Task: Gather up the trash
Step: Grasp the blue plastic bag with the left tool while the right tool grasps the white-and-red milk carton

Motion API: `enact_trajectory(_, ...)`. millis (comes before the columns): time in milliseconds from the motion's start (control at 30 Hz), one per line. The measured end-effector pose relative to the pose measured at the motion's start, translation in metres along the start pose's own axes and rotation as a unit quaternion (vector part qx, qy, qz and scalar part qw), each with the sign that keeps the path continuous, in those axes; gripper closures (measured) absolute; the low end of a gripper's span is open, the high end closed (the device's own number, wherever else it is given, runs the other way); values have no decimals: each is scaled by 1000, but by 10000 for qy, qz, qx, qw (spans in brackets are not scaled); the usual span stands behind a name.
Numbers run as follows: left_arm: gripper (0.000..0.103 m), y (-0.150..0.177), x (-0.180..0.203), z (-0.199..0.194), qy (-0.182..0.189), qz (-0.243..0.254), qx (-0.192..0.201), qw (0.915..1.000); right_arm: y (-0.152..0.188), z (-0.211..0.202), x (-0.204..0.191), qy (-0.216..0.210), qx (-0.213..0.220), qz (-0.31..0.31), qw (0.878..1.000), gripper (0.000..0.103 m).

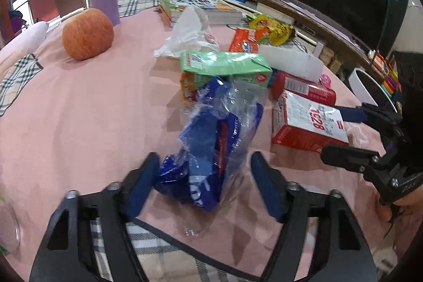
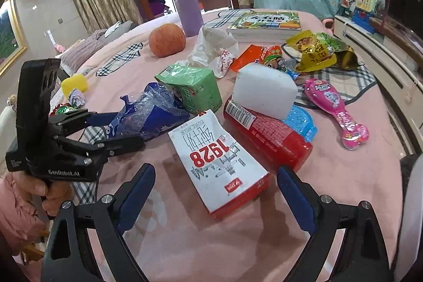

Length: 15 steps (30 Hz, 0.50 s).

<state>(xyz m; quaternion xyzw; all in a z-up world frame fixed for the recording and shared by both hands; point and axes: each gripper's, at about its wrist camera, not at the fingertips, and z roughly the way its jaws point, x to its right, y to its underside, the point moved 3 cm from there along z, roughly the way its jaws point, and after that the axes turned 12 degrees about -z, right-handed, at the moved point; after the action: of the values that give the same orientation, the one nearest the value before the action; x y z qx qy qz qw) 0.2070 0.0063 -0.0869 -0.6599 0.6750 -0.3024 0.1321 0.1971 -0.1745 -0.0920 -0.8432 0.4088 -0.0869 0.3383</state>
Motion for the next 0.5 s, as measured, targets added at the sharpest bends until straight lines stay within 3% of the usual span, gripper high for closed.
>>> enact_trajectory(67, 46, 3, 4, 1, -4, 93, -16, 10000, 0, 1, 1, -56, 16, 31, 10000, 15)
enact_trajectory(167, 53, 7, 9, -2, -13, 216, -19, 9998, 2, 0, 0, 64, -14, 5, 10000, 38)
enact_trajectory(500, 61, 28, 32, -28, 347, 87, 66, 9993, 26, -38, -3, 279, 324, 492, 9979, 45)
